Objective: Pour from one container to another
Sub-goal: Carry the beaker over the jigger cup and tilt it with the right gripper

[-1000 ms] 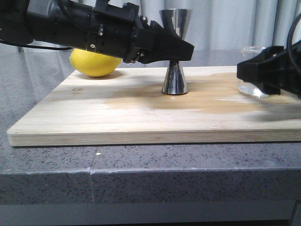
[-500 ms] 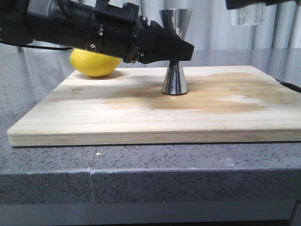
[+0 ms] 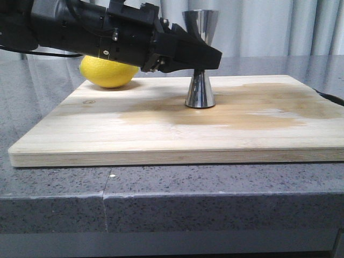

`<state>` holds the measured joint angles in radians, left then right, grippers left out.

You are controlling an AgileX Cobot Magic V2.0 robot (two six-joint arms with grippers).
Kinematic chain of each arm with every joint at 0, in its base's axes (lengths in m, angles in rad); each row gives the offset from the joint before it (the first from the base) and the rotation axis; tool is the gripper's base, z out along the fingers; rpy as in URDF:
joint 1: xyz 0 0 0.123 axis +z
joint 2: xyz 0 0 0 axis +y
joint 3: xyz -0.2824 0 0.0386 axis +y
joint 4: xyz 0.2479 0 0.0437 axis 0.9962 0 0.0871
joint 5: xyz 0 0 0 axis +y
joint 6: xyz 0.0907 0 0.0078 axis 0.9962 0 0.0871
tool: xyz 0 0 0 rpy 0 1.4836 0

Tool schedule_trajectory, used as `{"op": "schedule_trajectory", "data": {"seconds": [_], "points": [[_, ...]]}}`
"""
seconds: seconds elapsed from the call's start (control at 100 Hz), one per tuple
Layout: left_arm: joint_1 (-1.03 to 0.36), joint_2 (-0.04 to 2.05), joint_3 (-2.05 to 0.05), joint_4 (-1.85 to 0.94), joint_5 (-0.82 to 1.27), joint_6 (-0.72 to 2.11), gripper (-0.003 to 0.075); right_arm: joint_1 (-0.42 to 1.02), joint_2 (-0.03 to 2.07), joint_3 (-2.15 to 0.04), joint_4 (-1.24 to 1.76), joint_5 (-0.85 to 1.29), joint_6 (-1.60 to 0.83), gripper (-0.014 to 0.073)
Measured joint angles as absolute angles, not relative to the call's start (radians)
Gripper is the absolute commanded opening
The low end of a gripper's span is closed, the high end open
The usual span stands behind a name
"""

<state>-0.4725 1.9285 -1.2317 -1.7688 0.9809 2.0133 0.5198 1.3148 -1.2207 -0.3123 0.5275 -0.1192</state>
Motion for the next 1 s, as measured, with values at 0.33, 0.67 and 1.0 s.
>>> {"op": "schedule_trajectory", "data": {"seconds": [0.33,0.67,1.0], "points": [[-0.472,1.929,-1.232,-1.769,0.981,2.013,0.0185,0.539,1.365,-1.288,-0.318,0.594,-0.159,0.0285],[-0.472,1.929,-1.232,-1.769,0.981,2.013,0.0185,0.539,1.365,-1.289,-0.318,0.6,-0.191,0.0285],[-0.472,1.93,-1.275,-1.764,1.024,2.013,0.0185,0.539,1.365,-1.293,-0.318,0.619,-0.309,0.0285]]}}
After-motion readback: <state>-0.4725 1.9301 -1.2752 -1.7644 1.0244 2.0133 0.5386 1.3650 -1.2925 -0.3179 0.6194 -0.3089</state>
